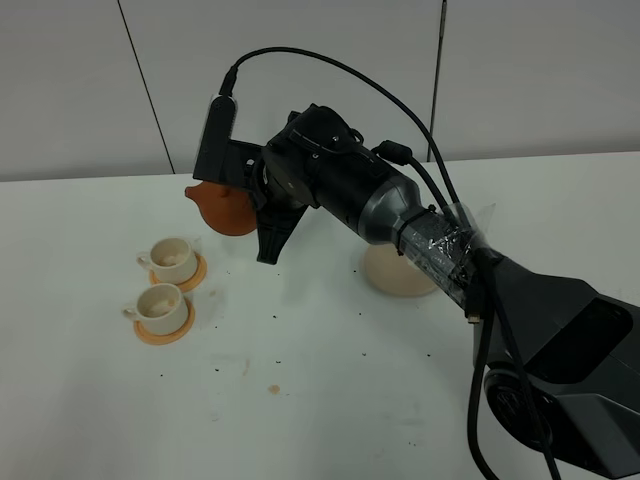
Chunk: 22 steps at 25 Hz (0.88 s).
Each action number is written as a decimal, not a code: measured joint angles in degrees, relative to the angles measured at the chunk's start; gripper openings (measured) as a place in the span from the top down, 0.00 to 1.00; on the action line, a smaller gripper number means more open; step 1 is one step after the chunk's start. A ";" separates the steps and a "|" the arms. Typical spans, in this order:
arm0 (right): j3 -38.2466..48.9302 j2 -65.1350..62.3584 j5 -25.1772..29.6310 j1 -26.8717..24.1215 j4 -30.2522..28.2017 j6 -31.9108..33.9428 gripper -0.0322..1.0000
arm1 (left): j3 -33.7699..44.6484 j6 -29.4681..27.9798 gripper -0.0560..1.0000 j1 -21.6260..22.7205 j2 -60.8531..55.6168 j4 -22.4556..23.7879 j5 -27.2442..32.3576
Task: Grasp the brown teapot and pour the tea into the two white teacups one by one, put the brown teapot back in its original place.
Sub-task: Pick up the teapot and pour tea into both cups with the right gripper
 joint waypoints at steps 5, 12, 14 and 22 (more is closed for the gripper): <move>0.00 0.13 0.00 1.02 -2.10 -0.13 0.88 | 0.00 0.00 0.59 0.00 0.00 0.00 0.00; 0.00 3.08 -0.07 4.19 -7.95 0.19 0.88 | 0.00 0.00 0.59 0.00 0.00 0.00 0.00; 0.00 3.50 -0.07 4.51 -8.26 0.30 0.88 | 0.00 0.00 0.59 0.00 0.00 0.00 0.00; 0.00 3.50 -1.03 4.52 -12.46 0.30 0.88 | 0.00 0.00 0.59 0.00 0.00 0.00 0.00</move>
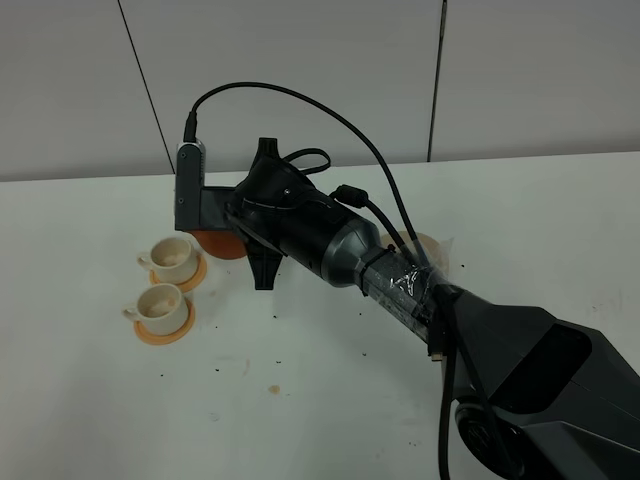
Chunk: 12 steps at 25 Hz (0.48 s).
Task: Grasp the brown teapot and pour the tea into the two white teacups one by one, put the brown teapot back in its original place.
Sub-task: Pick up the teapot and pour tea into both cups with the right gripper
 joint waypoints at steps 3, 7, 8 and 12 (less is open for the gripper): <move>0.00 0.00 -0.19 0.00 -2.04 0.00 0.88 | 0.00 0.00 0.59 0.00 0.00 0.00 0.00; 0.00 0.00 -0.31 0.00 -4.34 0.00 0.88 | 0.00 0.00 0.59 0.00 0.00 0.00 0.00; 0.00 0.00 -0.30 0.06 -4.93 0.00 0.88 | 0.00 0.00 0.59 0.00 0.00 0.00 0.00; 0.00 0.00 -0.57 0.92 -6.89 0.00 0.88 | 0.00 0.00 0.59 0.00 0.00 0.00 0.00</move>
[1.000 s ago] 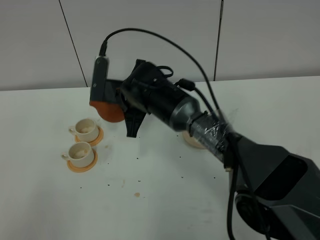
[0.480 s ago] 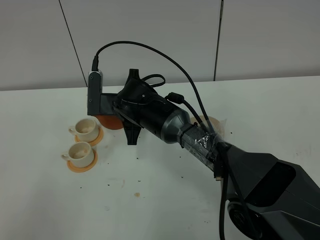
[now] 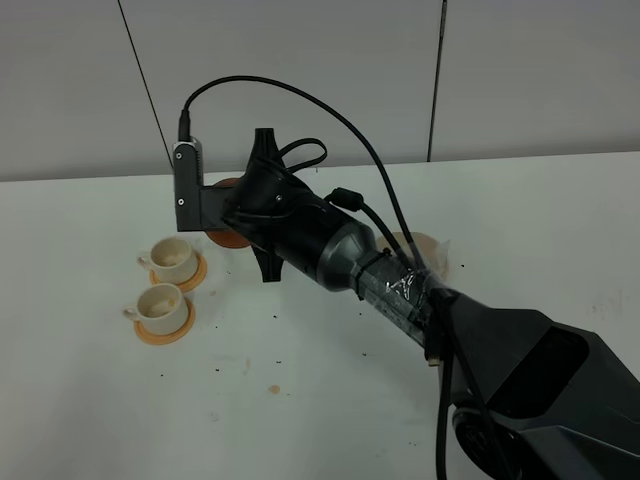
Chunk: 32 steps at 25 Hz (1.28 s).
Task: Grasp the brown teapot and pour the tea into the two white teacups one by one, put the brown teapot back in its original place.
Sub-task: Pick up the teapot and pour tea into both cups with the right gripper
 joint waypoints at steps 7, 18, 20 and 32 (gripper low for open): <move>0.00 0.49 -0.81 1.15 -2.06 -0.15 0.88 | 0.00 0.00 0.59 0.00 0.00 0.00 0.00; 0.00 0.75 -2.64 2.18 -4.73 -0.57 0.88 | 0.00 0.00 0.59 0.00 0.00 0.00 0.00; 0.00 0.75 -2.65 2.38 -5.47 -1.78 0.88 | 0.00 0.00 0.59 0.00 0.00 0.00 0.00; 0.00 1.80 -2.70 3.58 -11.02 -3.17 0.88 | 0.00 0.00 0.59 0.00 0.00 0.00 0.00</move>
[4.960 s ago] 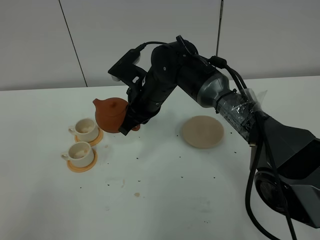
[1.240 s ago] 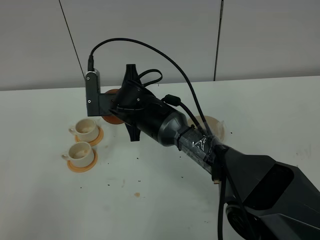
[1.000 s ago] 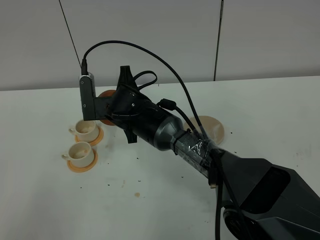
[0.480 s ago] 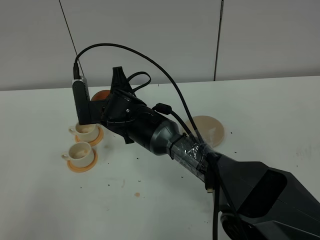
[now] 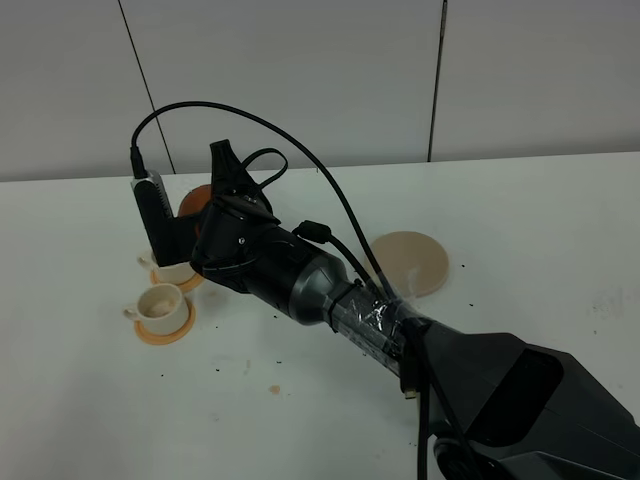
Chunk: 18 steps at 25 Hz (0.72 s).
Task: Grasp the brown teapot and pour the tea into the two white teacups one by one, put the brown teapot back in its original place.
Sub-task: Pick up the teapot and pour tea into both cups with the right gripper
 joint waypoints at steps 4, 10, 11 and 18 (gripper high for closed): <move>0.00 0.00 -0.05 0.05 -1.72 0.00 0.88 | 0.00 0.00 0.59 0.00 0.00 0.00 0.00; 0.00 0.00 -0.20 0.17 -3.63 -0.12 0.88 | 0.00 0.00 0.59 0.00 0.00 0.00 0.00; 0.00 0.00 -0.20 0.17 -3.70 -0.16 0.88 | 0.00 0.00 0.59 0.00 0.00 0.00 0.00; 0.00 0.00 -0.41 0.23 -3.94 -1.81 0.88 | 0.00 0.00 0.59 0.00 0.00 0.00 0.00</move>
